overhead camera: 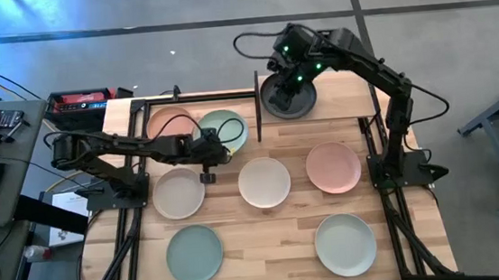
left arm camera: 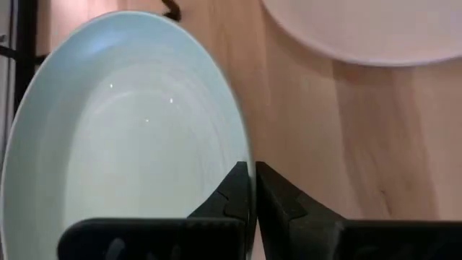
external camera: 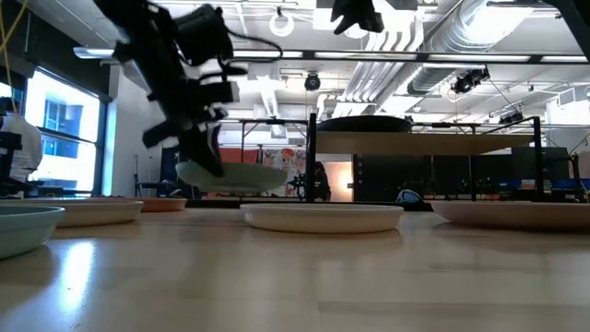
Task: Place and stack plates onto a shelf
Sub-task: Stack the light green plate on top of the black plate on the shelf
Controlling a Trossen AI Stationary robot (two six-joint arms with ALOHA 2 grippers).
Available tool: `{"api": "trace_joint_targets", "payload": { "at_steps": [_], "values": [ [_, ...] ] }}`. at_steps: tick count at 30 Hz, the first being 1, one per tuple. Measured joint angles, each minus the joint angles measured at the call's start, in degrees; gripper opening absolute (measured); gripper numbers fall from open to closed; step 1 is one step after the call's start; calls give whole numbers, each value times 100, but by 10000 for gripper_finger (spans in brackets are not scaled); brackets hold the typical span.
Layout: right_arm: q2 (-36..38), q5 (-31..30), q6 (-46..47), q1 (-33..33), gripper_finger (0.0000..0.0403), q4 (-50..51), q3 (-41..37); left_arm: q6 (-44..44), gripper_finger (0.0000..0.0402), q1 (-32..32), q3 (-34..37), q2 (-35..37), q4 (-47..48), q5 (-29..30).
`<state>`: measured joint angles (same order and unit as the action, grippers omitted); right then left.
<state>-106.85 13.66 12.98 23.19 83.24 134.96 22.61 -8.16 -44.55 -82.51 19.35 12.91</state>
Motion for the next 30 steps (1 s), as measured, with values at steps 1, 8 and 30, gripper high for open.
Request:
{"api": "trace_joint_targets", "payload": {
  "at_steps": [1, 8, 30],
  "values": [
    [0, -64, 51, -87, 94, 5, 0, -4, 2, 42, -97, 41, 140, 24],
    [0, -595, 851, -678, 94, 56, 0, 46, 1, 455, -628, 644, 1233, 251],
    [-2, -2512, 3358, -1980, 94, 168, -15, 1275, 1, 2603, -1769, 1193, 2259, 732]
  ]
}}
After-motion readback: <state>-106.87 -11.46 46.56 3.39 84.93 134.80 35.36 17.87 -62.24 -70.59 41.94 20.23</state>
